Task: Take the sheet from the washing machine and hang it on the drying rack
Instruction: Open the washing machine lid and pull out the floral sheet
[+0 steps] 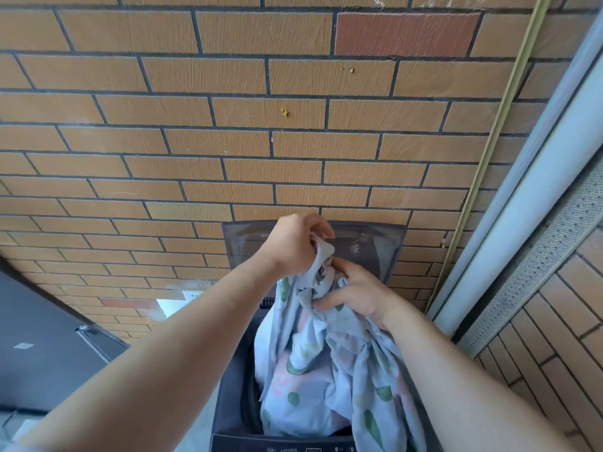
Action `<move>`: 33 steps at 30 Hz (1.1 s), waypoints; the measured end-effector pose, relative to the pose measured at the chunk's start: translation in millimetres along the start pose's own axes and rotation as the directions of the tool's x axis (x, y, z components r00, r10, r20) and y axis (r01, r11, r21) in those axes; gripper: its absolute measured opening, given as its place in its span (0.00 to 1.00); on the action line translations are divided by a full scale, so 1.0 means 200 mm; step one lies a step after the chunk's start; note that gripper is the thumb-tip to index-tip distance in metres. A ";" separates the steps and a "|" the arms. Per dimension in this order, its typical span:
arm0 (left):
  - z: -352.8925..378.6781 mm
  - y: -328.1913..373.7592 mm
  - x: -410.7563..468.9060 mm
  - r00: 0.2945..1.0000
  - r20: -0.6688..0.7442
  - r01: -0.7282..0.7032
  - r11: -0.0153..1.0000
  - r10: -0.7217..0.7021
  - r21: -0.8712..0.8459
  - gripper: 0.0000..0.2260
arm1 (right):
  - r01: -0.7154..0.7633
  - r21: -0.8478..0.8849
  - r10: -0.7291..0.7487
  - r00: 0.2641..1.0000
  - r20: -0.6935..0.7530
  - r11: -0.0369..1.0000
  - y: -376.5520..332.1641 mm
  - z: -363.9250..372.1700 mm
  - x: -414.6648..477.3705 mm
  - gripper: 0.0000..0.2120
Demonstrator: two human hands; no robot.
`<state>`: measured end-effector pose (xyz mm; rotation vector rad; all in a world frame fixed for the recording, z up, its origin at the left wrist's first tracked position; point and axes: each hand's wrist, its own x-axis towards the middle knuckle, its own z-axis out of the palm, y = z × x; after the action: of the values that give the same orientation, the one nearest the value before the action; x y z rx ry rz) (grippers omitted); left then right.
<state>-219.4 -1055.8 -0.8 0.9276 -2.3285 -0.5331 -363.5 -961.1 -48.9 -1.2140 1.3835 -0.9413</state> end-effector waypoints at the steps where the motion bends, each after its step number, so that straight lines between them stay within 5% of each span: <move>1: 0.01 -0.03 -0.01 1.000 -0.018 0.025 1.000 -0.025 -0.007 0.16 | 0.010 0.000 -0.010 0.999 -0.043 1.000 0.01 0.00 0.00 0.27; 4: 0.05 -0.15 -0.07 0.987 -0.037 0.154 0.988 -0.155 -0.027 0.07 | 0.043 0.093 -0.028 0.987 -0.156 0.995 0.04 -0.01 0.00 0.24; 9: 0.19 -0.35 -0.24 0.871 0.219 0.428 0.898 -0.439 0.097 0.16 | 0.106 0.165 -0.064 0.968 -0.241 0.981 0.01 -0.05 -0.01 0.22; 12: 0.24 -0.41 -0.28 0.821 0.114 0.548 0.828 -0.560 0.117 0.08 | 0.093 0.159 -0.052 0.968 -0.245 0.983 0.02 -0.06 0.00 0.23; 16: 0.13 -0.36 -0.21 0.864 -0.030 0.503 0.864 -0.503 0.014 0.04 | 0.098 0.144 -0.063 0.971 -0.232 0.985 0.03 -0.08 0.01 0.23; 21: -0.02 -0.15 -0.10 0.968 0.107 0.219 0.971 -0.229 0.093 0.13 | 0.112 0.127 -0.105 0.993 -0.054 0.986 -0.01 -0.07 0.00 0.32; 24: -0.03 -0.06 -0.06 0.983 0.140 0.114 0.992 -0.121 0.059 0.08 | 0.068 0.107 -0.070 0.997 0.015 0.992 -0.02 -0.02 0.01 0.38; 28: -0.01 -0.03 -0.04 0.967 0.183 0.207 0.964 -0.177 -0.165 0.15 | 0.033 -0.007 -0.032 0.993 0.117 0.999 -0.01 0.07 0.02 0.35; 33: 0.04 -0.10 -0.08 0.944 0.179 0.329 0.766 -0.277 -0.553 0.14 | 0.024 -0.010 -0.025 0.999 -0.045 1.000 0.00 0.08 0.05 0.19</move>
<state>-205.4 -1055.7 -23.3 0.9842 -1.8915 -1.3546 -347.6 -968.9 -53.9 -1.2257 1.4127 -0.9861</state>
